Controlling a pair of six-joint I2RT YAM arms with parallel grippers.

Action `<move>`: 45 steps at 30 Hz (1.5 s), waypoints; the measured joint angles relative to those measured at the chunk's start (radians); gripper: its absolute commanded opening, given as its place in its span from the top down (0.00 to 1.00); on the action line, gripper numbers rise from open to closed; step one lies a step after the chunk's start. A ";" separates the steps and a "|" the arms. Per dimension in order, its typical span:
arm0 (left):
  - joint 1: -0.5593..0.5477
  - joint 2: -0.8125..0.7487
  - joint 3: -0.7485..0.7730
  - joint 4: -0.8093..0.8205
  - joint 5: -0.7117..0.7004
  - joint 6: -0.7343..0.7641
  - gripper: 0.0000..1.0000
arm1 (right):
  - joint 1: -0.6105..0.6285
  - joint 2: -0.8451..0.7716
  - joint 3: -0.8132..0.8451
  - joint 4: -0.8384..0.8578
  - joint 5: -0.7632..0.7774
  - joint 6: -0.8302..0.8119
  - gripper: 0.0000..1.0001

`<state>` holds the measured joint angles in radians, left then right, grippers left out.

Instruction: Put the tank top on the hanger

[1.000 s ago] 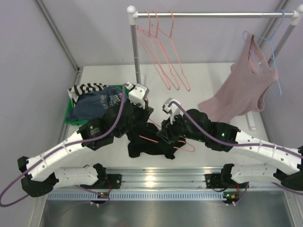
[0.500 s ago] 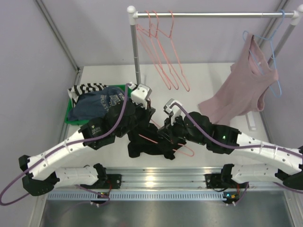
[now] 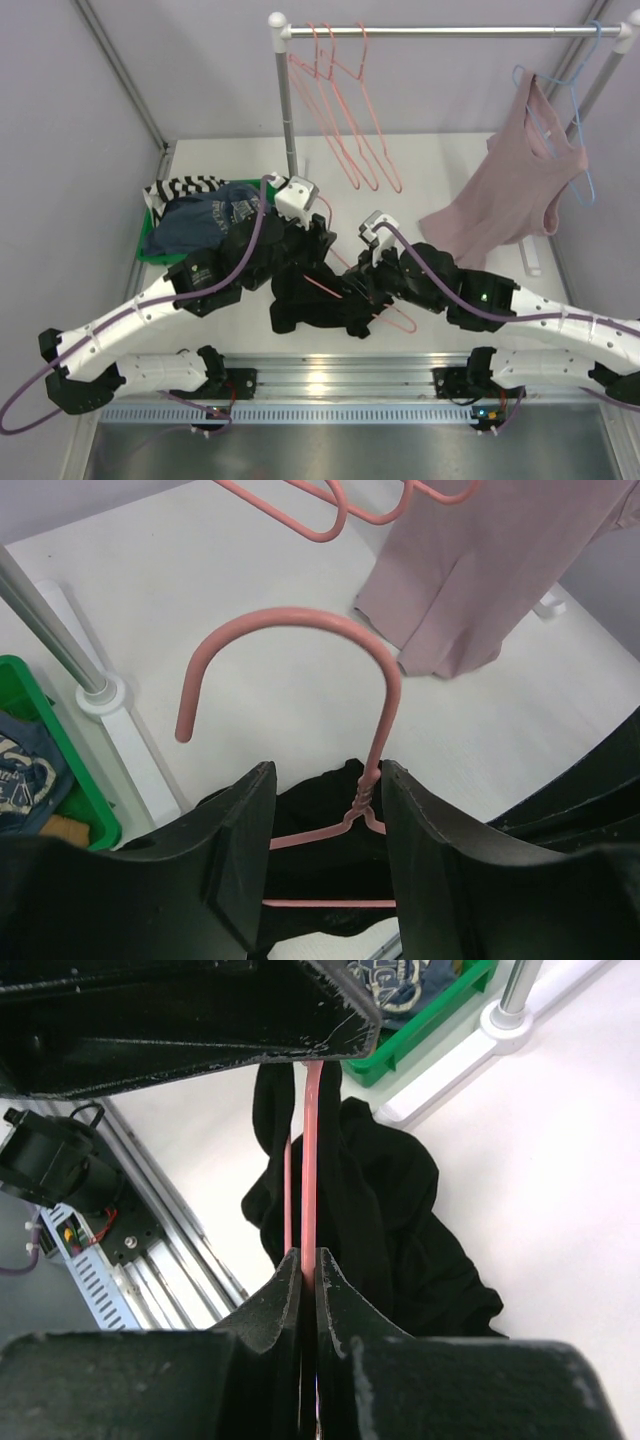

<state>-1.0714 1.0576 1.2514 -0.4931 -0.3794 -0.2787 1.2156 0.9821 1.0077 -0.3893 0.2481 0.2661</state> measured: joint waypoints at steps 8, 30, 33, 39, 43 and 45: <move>-0.005 -0.037 0.000 -0.001 0.007 -0.014 0.48 | 0.001 -0.048 -0.012 0.008 0.037 0.002 1.00; -0.005 -0.065 0.055 -0.005 0.042 -0.006 0.48 | 0.001 -0.292 -0.031 -0.154 0.177 0.064 1.00; -0.005 -0.065 0.061 -0.008 0.042 -0.006 0.48 | 0.001 -0.343 -0.020 -0.226 0.215 0.082 1.00; -0.005 -0.065 0.081 -0.009 0.042 -0.006 0.48 | 0.001 -0.386 0.035 -0.364 0.290 0.122 1.00; -0.005 -0.065 0.095 -0.010 0.042 -0.006 0.48 | 0.001 -0.395 0.060 -0.445 0.350 0.157 1.00; -0.005 -0.065 0.100 -0.012 0.042 -0.006 0.48 | 0.001 -0.393 0.066 -0.473 0.377 0.169 1.00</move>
<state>-1.0760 0.9928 1.3510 -0.5049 -0.3374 -0.2844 1.2167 0.5888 1.0740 -0.8619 0.6247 0.4355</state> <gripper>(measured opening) 0.524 0.024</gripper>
